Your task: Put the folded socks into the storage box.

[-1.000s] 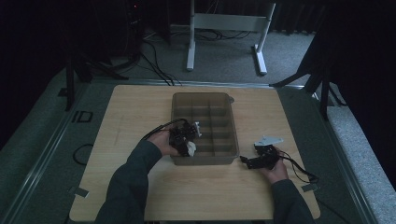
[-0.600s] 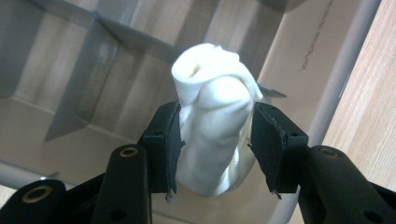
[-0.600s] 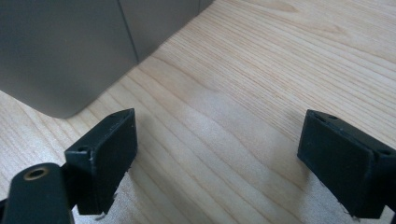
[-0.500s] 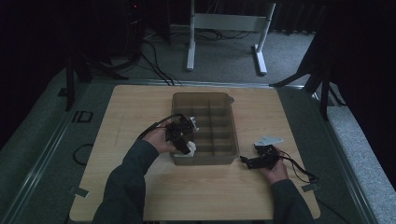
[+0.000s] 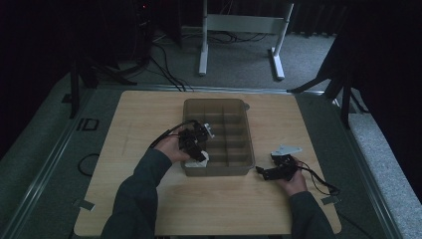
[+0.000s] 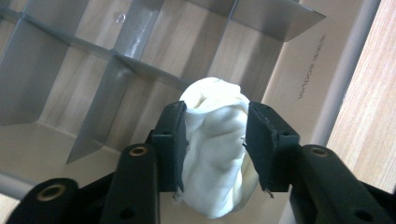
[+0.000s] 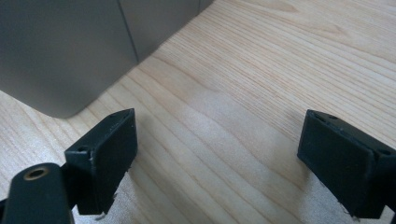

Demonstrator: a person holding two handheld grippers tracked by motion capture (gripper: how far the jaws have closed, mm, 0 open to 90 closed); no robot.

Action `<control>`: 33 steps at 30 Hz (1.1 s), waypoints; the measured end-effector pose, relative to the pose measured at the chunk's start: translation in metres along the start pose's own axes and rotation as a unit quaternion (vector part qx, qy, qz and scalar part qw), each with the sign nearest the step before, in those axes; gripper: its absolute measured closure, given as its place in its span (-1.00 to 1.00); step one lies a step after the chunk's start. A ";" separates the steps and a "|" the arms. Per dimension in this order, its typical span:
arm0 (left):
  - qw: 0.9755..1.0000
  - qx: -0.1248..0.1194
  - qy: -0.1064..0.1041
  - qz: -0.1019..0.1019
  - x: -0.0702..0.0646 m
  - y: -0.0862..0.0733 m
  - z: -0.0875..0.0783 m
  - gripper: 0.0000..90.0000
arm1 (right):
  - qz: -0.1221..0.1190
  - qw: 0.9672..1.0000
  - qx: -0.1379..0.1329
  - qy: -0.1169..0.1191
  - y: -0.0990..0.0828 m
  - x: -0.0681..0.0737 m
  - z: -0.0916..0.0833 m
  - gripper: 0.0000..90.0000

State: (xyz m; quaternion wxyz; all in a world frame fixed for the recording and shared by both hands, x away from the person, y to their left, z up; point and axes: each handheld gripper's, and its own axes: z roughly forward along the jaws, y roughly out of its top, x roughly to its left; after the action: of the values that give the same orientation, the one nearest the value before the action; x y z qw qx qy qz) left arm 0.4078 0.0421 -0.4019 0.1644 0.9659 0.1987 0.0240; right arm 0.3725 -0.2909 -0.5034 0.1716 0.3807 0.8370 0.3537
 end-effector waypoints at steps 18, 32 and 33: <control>0.999 0.012 0.021 0.023 -0.006 0.001 0.006 0.75 | 0.001 1.000 0.000 0.000 0.000 0.000 0.000 -0.75; 0.999 0.028 0.015 0.024 -0.008 -0.002 0.012 0.82 | 0.002 1.000 0.000 0.000 0.000 0.000 0.000 -0.75; 0.999 0.029 0.015 0.024 -0.008 -0.002 0.013 0.82 | 0.002 1.000 0.000 0.000 0.000 0.000 0.000 -0.75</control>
State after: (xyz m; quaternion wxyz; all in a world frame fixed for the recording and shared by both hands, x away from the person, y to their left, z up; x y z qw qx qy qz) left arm 0.4007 0.0369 -0.4147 0.1325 0.9742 0.1790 0.0364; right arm 0.3723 -0.2907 -0.5034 0.1708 0.3821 0.8364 0.3539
